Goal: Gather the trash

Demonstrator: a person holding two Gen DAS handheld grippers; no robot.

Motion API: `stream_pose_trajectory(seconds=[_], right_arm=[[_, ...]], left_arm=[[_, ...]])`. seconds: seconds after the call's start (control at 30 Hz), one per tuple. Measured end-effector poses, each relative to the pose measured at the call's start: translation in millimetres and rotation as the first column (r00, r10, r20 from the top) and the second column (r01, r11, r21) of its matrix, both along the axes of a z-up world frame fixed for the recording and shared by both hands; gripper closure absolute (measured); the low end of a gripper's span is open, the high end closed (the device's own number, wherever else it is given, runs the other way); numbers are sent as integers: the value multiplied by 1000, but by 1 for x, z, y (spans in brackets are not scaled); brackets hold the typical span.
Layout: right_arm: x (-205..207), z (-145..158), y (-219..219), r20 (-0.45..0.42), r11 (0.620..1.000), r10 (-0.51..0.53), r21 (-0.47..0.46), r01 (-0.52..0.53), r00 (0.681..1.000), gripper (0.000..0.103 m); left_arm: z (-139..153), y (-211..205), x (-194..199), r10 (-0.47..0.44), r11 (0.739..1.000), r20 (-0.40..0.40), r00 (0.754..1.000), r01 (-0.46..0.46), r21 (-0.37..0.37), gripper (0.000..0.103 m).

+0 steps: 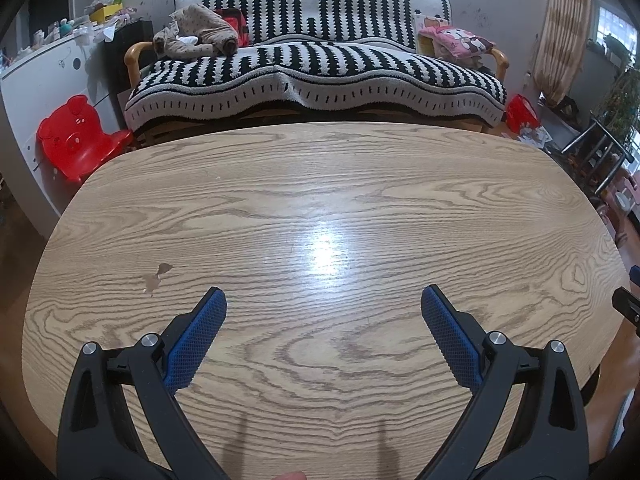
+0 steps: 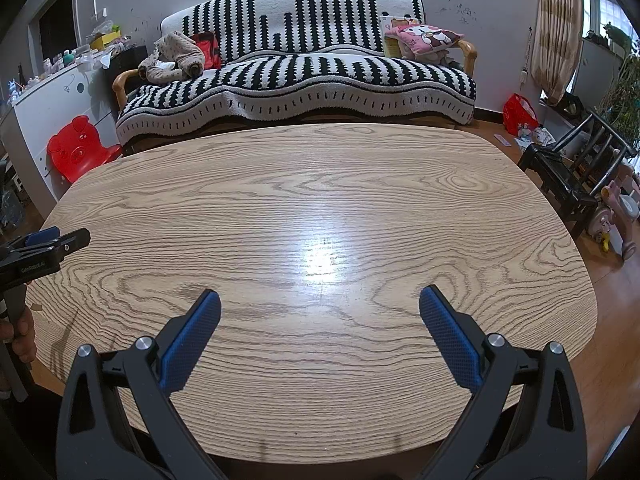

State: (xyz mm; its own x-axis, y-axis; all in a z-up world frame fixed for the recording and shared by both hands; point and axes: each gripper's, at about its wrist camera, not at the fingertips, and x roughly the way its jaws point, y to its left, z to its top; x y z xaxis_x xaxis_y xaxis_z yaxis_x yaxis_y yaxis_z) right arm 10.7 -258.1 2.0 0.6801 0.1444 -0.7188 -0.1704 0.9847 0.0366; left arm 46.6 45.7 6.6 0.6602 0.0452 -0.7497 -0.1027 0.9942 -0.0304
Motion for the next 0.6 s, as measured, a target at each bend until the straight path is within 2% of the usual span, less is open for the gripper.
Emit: stream_pose_trajectory(seconds=[0.6], right_arm=[[-2,1,1,-2,1000,8,-3,-8,1000,7]], left_arm=[[0,7,2,3,1000,-8,1000,-3,5,7]])
